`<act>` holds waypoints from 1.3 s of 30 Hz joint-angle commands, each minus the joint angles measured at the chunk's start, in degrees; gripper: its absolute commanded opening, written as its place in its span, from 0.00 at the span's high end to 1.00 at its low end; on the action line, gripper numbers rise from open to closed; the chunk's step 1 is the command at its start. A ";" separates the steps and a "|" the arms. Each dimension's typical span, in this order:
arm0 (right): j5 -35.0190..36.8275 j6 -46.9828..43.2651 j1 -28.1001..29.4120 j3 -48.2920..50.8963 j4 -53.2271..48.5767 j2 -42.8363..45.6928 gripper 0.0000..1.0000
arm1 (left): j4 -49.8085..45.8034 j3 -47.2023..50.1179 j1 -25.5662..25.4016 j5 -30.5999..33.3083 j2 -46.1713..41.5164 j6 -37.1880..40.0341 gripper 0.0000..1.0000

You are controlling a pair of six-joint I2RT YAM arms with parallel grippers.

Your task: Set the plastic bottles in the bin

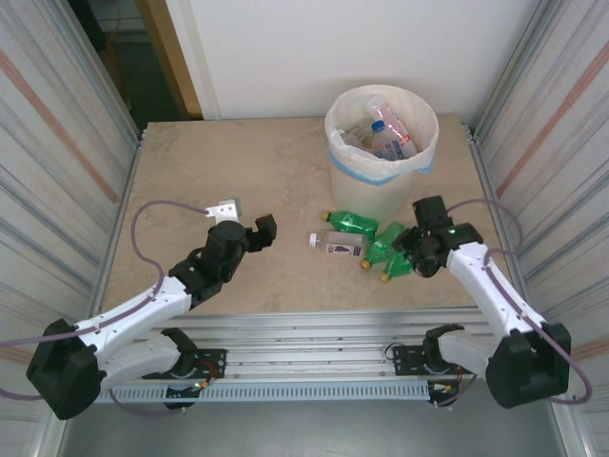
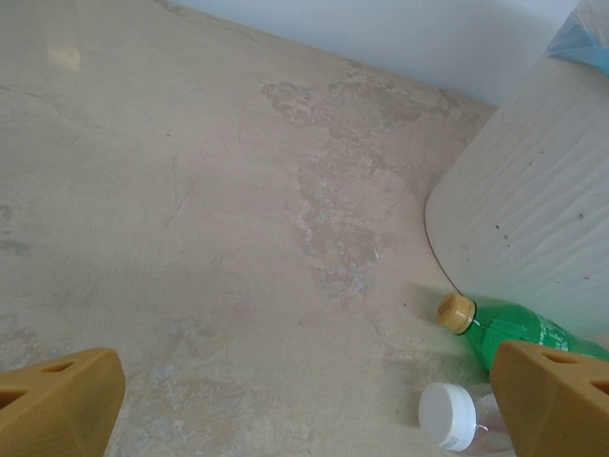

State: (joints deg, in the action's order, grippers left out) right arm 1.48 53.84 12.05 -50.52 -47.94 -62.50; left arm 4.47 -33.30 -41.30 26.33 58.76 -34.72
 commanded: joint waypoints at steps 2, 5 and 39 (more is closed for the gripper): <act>6.97 -10.99 -2.83 -12.18 -9.47 1.78 0.64 | -0.08 0.12 0.41 2.58 -2.03 0.40 0.01; 7.75 -17.11 -4.48 -21.80 -10.70 -0.43 0.64 | -0.07 0.39 0.51 2.72 -2.50 0.44 0.01; -1.08 -61.80 2.50 -90.20 -12.33 -47.26 0.61 | -1.93 -1.60 0.60 -5.60 -3.92 -1.03 0.01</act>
State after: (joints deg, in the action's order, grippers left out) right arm -1.52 -2.48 13.58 -138.56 -57.84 -108.64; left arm 2.94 -33.41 -41.19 21.19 55.70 -34.81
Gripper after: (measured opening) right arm 0.608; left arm 0.988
